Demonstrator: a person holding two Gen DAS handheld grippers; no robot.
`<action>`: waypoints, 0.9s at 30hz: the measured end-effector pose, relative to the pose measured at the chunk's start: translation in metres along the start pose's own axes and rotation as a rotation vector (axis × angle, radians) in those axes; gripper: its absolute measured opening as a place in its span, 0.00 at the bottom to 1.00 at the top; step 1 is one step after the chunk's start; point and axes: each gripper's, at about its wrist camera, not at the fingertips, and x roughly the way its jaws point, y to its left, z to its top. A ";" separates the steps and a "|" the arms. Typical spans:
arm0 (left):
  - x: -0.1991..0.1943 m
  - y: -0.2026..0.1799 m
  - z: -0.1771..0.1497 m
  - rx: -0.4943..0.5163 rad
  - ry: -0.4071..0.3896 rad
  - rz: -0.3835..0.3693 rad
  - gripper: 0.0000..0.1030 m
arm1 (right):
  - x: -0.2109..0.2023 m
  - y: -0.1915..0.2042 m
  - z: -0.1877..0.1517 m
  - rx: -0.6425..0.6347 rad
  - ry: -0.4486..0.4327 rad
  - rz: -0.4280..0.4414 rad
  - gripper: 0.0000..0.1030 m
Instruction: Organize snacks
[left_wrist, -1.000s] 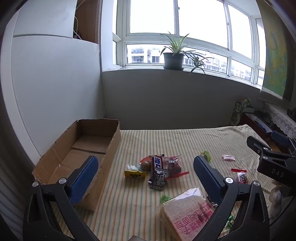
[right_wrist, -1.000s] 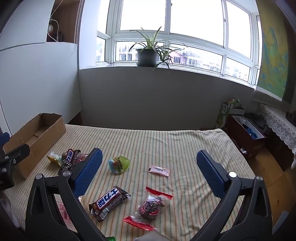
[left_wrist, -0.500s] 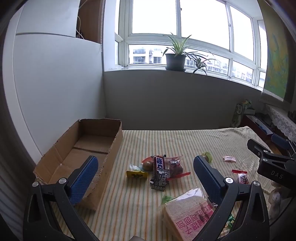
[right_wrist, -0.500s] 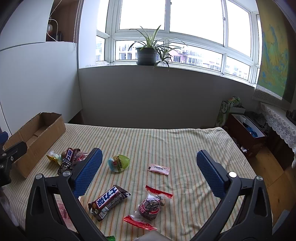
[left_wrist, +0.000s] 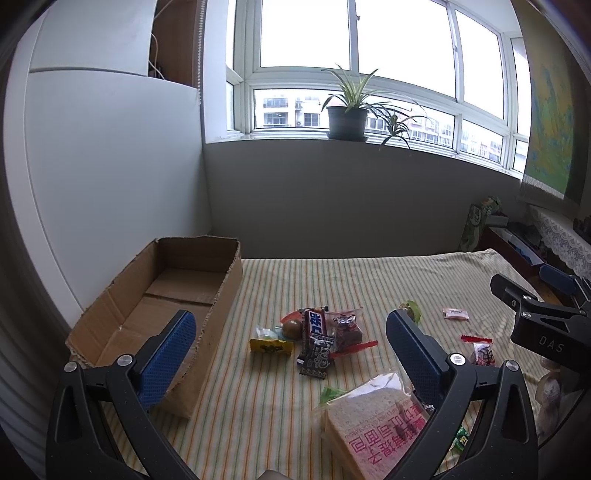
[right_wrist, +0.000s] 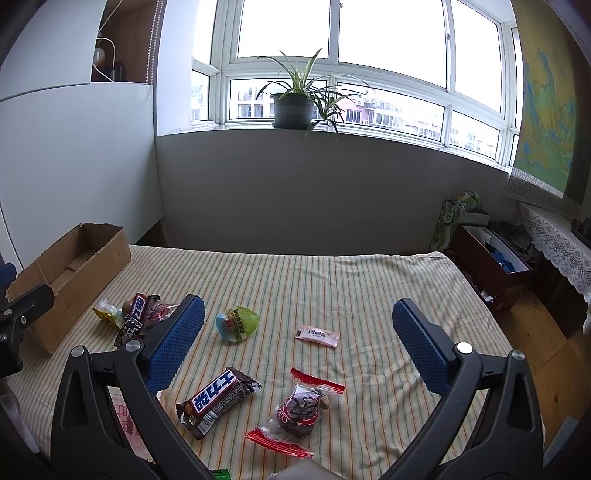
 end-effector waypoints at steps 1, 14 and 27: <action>0.000 0.001 0.000 -0.002 -0.001 0.001 0.99 | 0.000 0.000 0.000 -0.001 0.001 0.000 1.00; -0.001 -0.001 0.000 -0.002 -0.004 0.001 0.99 | 0.000 0.001 0.000 -0.001 0.001 0.001 1.00; -0.003 -0.001 0.000 -0.001 -0.006 0.000 0.99 | 0.000 0.001 -0.001 -0.005 0.002 -0.003 1.00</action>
